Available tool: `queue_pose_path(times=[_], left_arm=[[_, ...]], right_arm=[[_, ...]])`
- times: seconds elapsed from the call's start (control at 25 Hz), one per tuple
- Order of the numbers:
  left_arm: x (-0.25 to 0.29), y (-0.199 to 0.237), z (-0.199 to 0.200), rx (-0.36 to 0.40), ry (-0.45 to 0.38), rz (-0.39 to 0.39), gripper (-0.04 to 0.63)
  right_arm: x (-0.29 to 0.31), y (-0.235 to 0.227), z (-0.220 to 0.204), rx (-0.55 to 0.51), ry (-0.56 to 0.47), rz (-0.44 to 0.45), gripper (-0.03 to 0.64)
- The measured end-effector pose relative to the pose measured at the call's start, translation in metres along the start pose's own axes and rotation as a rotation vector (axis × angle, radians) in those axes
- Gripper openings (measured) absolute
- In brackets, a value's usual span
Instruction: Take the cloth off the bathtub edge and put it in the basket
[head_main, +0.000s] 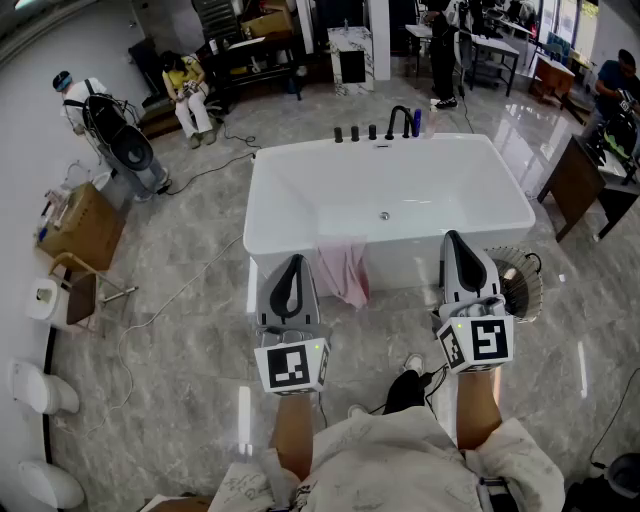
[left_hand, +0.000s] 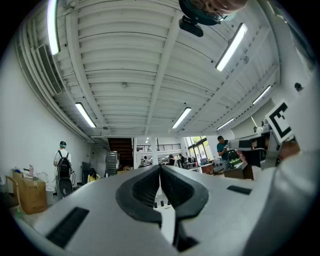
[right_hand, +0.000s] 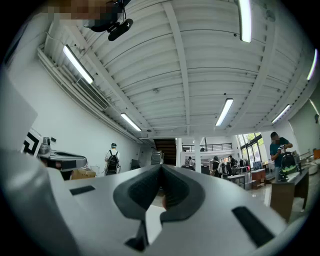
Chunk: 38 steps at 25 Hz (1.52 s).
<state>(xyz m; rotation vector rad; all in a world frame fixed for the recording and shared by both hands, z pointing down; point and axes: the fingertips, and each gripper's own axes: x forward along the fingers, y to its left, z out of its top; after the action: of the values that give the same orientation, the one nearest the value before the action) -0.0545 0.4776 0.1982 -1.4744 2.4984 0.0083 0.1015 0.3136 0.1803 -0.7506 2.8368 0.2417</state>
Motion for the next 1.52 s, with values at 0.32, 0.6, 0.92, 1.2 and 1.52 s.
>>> queue_pose_path(times=[0.32,0.6,0.92,1.2,1.52], left_arm=[[0.000,0.004,-0.004,-0.002,0.009,0.004,0.006],[-0.004,0.001,-0.020,-0.020,0.046,0.007,0.006],[0.008,-0.011,-0.054,-0.040,0.118,0.008,0.006],[0.049,-0.025,-0.067,-0.035,0.145,0.017,0.006],[0.121,-0.054,-0.070,-0.013,0.134,0.007,0.006]], right_arm=[[0.007,0.010,-0.006,0.005,0.011,0.024,-0.011],[0.004,0.010,-0.025,0.049,0.040,0.021,-0.012],[0.009,-0.002,-0.067,0.085,0.111,0.004,-0.012],[0.038,-0.035,-0.087,0.138,0.124,0.015,-0.012],[0.082,-0.102,-0.096,0.154,0.105,-0.008,-0.012]])
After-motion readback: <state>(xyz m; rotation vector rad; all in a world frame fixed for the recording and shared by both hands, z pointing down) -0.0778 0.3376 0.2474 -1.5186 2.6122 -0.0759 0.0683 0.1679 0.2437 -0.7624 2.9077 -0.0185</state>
